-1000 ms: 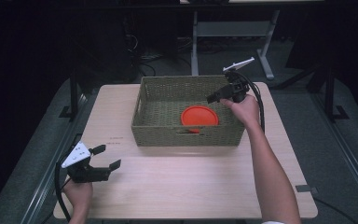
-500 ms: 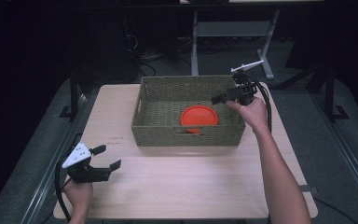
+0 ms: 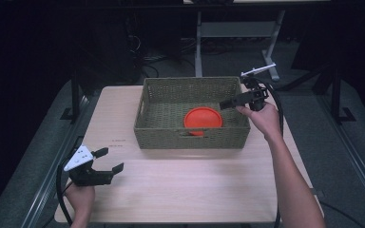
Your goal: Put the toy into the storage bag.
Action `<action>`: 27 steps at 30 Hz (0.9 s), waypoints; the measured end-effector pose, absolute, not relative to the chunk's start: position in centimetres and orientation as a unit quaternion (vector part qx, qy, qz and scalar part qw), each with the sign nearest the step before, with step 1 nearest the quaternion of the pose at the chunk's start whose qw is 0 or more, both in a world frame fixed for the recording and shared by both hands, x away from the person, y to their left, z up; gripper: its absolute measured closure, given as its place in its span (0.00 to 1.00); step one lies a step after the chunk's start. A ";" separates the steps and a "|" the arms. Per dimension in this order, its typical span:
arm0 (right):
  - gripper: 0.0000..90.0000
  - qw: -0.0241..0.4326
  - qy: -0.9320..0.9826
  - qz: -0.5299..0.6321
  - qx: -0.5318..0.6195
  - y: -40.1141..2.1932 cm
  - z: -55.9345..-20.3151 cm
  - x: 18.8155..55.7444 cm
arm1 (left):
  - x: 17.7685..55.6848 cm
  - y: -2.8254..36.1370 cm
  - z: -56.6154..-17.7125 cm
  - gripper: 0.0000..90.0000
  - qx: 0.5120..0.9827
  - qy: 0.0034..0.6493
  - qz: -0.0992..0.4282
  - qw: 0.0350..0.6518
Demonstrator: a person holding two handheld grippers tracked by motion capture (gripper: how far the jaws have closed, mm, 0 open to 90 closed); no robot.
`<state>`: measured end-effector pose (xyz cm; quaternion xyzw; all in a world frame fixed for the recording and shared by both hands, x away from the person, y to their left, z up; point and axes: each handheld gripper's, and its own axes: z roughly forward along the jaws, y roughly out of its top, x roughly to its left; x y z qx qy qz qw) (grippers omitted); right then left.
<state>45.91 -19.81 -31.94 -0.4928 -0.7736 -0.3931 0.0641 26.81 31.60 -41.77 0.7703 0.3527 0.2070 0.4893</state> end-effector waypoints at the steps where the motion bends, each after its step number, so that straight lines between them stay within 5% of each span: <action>1: 0.34 0.063 -0.774 -0.396 -0.491 -19.9 -31.9 45.8 | 26.8 31.6 -41.8 0.14 0.770 0.353 0.207 0.489; 27: 0.29 0.061 -0.777 -0.414 -0.470 -21.2 -31.1 42.7 | 26.7 31.4 -41.8 0.14 0.774 0.350 0.209 0.484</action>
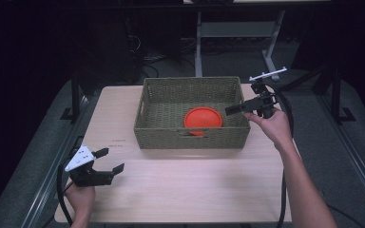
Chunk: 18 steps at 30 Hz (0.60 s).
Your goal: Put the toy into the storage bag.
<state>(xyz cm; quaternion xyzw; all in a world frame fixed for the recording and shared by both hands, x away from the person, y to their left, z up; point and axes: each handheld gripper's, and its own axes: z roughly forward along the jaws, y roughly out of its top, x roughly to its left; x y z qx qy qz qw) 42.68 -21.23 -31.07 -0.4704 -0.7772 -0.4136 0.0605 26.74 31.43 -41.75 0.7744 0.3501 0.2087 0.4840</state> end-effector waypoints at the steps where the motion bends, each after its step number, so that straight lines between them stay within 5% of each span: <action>1: 0.29 0.063 -0.777 -0.412 -0.471 -21.3 -31.0 42.5 | 26.7 31.4 -41.7 0.14 0.774 0.350 0.209 0.484; 18: 0.26 0.070 -0.777 -0.423 -0.462 -22.2 -31.6 40.7 | 26.7 31.4 -41.7 0.14 0.776 0.349 0.210 0.482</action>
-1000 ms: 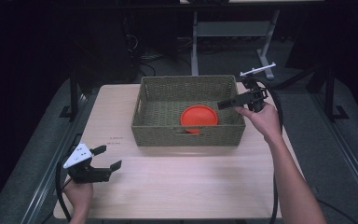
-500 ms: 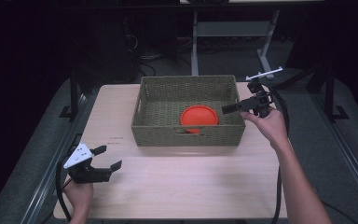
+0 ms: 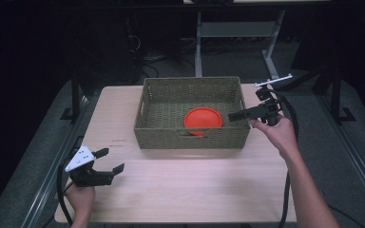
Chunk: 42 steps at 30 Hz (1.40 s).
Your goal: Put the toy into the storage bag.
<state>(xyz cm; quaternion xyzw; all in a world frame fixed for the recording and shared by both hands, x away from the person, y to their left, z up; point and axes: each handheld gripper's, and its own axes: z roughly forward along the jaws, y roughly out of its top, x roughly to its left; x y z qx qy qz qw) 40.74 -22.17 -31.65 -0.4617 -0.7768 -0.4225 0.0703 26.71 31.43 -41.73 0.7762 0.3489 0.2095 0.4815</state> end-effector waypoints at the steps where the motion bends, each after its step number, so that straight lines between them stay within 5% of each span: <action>1: 0.26 0.069 -0.778 -0.423 -0.460 -22.3 -31.7 40.7 | 26.7 31.4 -41.7 0.14 0.776 0.349 0.210 0.482; 42: 0.21 0.076 -0.773 -0.457 -0.433 -25.1 -34.4 34.7 | 26.5 31.4 -41.7 0.14 0.778 0.347 0.210 0.480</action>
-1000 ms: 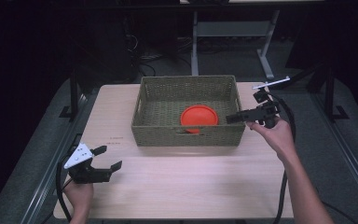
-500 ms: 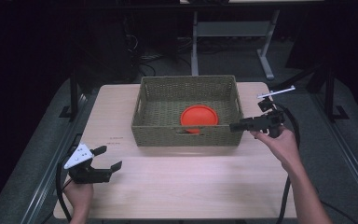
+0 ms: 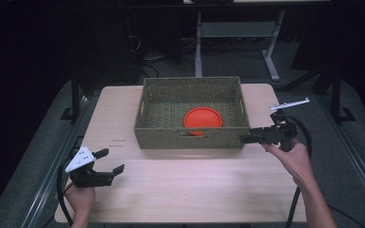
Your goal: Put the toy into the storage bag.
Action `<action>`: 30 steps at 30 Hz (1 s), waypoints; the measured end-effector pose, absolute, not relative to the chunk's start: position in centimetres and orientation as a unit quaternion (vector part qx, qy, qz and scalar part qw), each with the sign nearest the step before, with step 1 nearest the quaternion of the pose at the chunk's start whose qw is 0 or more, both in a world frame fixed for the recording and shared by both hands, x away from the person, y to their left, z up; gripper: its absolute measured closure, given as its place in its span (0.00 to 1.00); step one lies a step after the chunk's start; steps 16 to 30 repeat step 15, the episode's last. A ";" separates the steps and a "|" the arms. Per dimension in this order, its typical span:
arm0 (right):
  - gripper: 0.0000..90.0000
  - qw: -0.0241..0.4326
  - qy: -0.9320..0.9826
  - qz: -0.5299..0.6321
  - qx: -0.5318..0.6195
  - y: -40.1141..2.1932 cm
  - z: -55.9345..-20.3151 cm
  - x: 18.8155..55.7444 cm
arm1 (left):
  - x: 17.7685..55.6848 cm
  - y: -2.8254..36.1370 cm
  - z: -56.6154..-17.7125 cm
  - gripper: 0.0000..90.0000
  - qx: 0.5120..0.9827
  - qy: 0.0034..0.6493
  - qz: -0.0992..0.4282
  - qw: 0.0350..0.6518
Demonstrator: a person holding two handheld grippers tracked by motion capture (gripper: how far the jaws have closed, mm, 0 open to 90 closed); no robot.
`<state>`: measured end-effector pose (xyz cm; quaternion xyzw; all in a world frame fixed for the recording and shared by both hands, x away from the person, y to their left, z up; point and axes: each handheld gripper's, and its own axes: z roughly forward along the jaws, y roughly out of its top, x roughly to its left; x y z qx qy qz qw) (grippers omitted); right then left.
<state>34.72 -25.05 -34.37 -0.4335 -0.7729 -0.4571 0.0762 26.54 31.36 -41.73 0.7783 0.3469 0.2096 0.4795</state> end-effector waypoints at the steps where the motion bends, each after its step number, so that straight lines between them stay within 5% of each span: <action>1: 0.21 0.075 -0.773 -0.458 -0.433 -25.1 -34.5 34.6 | 26.5 31.3 -41.7 0.14 0.778 0.347 0.210 0.480; 30: 0.20 0.059 -0.762 -0.477 -0.434 -26.6 -37.2 31.2 | 26.5 31.3 -41.7 0.14 0.777 0.348 0.211 0.480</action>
